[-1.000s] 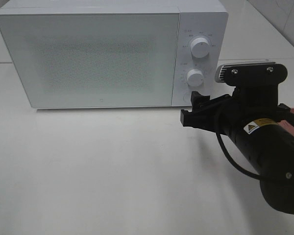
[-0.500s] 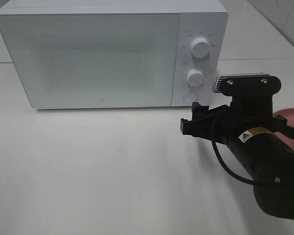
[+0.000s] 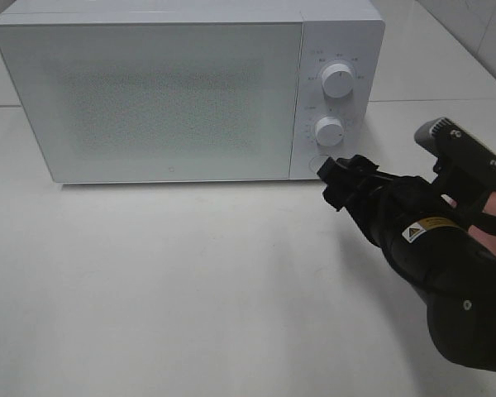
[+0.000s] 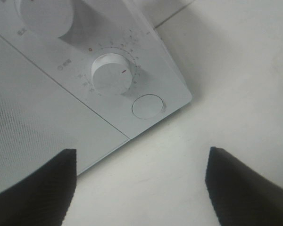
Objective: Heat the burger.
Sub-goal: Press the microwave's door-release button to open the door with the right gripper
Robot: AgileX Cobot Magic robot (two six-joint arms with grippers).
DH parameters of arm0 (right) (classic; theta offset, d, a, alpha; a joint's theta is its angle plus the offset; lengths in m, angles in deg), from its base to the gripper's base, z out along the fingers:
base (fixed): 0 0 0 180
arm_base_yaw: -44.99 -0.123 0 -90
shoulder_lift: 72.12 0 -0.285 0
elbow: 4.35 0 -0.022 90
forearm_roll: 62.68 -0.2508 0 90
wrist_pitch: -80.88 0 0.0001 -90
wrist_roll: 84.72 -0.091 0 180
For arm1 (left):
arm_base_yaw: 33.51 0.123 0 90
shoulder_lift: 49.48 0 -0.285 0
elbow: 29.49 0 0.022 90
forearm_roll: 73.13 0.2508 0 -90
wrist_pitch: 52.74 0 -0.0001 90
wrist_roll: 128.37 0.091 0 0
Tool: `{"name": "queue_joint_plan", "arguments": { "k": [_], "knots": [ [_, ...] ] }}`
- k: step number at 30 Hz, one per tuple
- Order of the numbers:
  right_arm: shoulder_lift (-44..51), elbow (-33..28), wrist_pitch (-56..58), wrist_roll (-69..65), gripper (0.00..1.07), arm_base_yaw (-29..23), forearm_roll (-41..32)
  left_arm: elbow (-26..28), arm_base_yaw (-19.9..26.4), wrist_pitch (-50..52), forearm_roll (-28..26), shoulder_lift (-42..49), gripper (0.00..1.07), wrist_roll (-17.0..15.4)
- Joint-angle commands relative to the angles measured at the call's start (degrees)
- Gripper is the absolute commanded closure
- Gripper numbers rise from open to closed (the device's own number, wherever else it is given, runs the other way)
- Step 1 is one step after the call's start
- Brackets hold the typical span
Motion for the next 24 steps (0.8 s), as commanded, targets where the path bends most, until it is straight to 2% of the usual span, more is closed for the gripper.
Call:
{"name": "queue_joint_plan", "arguments": {
  "k": [1, 2, 3, 7, 13, 15, 16, 17, 18, 19, 20, 21, 22, 23, 24],
  "knots": [
    [0.06, -0.06, 1.09, -13.64, 0.38, -0.17, 0.34, -0.11, -0.23, 0.34, 0.11, 1.20, 0.01, -0.06],
    [0.06, -0.06, 1.09, -13.64, 0.38, -0.17, 0.34, -0.11, -0.23, 0.34, 0.11, 1.20, 0.01, -0.06],
    [0.06, -0.06, 1.89, -21.20, 0.39, -0.17, 0.34, -0.11, -0.23, 0.34, 0.11, 1.20, 0.01, -0.06],
    [0.06, -0.06, 2.29, -33.40, 0.43, -0.17, 0.46, -0.11, -0.23, 0.34, 0.11, 1.20, 0.01, -0.06],
    [0.06, -0.06, 2.69, -42.86, 0.52, -0.17, 0.46, -0.11, -0.23, 0.34, 0.11, 1.20, 0.01, -0.06],
    [0.06, -0.06, 2.81, -48.07, 0.62, -0.17, 0.57, -0.11, -0.23, 0.34, 0.11, 1.20, 0.01, -0.06],
    [0.06, -0.06, 2.81, -48.07, 0.62, -0.17, 0.57, -0.11, -0.23, 0.34, 0.11, 1.20, 0.01, -0.06],
    [0.06, -0.06, 2.81, -48.93, 0.72, -0.11, 0.52, -0.11, -0.23, 0.34, 0.11, 1.20, 0.01, -0.06],
    [0.06, -0.06, 2.92, -48.93, 0.76, -0.11, 0.52, -0.11, -0.23, 0.34, 0.11, 1.20, 0.01, -0.06],
    [0.06, -0.06, 2.92, -48.93, 0.76, -0.11, 0.52, -0.11, -0.23, 0.34, 0.11, 1.20, 0.01, -0.06],
    [0.06, 0.17, 3.50, -48.87, 0.87, -0.11, 0.40, -0.11, -0.23, 0.34, 0.11, 1.20, 0.01, -0.06],
    [0.06, 0.17, 3.67, -48.70, 0.91, -0.11, 0.40, -0.11, -0.23, 0.34, 0.11, 1.20, 0.01, -0.06],
    [0.06, 0.17, 3.67, -48.70, 0.91, -0.11, 0.40, -0.11, -0.23, 0.34, 0.11, 1.20, 0.01, -0.06],
    [0.06, 0.34, 3.95, -48.70, 1.00, 0.06, 0.11, -0.11, -0.23, 0.34, 0.11, 1.20, 0.01, -0.06],
    [0.06, 0.46, 4.13, -48.70, 1.05, 0.06, -0.29, -0.11, -0.23, 0.34, 0.11, 1.20, 0.01, -0.06]
  ]
}}
